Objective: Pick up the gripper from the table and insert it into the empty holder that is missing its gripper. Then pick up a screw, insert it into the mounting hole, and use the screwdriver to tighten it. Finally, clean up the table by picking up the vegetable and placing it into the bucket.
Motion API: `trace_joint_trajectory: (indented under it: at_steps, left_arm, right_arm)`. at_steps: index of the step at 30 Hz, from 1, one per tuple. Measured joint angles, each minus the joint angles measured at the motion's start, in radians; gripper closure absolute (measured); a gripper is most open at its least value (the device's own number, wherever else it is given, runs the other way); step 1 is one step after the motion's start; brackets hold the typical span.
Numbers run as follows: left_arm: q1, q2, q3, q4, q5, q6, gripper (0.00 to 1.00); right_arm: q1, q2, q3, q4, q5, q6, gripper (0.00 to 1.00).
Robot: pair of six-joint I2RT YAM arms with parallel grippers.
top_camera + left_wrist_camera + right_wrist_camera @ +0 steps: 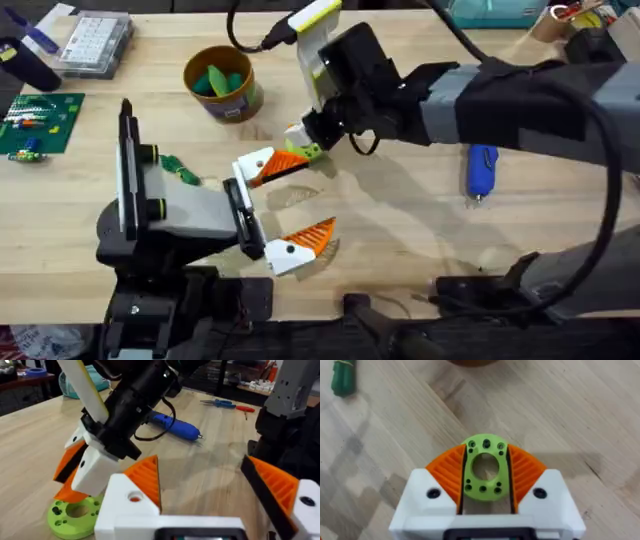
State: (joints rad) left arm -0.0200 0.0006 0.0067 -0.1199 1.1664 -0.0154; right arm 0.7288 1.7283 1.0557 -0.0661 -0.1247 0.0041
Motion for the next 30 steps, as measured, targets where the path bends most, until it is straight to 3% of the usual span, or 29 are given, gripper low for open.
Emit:
trace_joint_trajectory:
  at_steps: [30]
  left_arm:
    - [0.0, 0.0, 0.0, 0.0, 0.0, 0.0, 0.013]
  right_arm:
    - [0.034, 0.074, 0.0, 0.067, -0.004, 0.004, 0.634]
